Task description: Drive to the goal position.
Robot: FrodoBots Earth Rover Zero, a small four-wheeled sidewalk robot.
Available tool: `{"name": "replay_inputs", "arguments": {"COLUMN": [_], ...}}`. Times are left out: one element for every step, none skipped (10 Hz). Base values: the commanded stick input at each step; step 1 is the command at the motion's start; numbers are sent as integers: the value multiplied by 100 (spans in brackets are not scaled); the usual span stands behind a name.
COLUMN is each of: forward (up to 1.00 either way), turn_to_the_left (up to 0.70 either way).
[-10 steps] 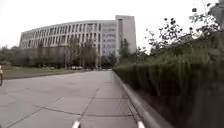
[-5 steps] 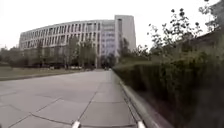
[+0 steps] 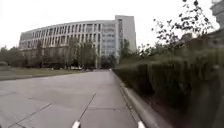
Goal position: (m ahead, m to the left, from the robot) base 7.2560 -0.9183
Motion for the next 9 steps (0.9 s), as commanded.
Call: {"name": "replay_inputs", "arguments": {"forward": [60,60,60,60,60,60,60,60,60], "turn_to_the_left": [0,0,0,0,0,0,0,0,0]}}
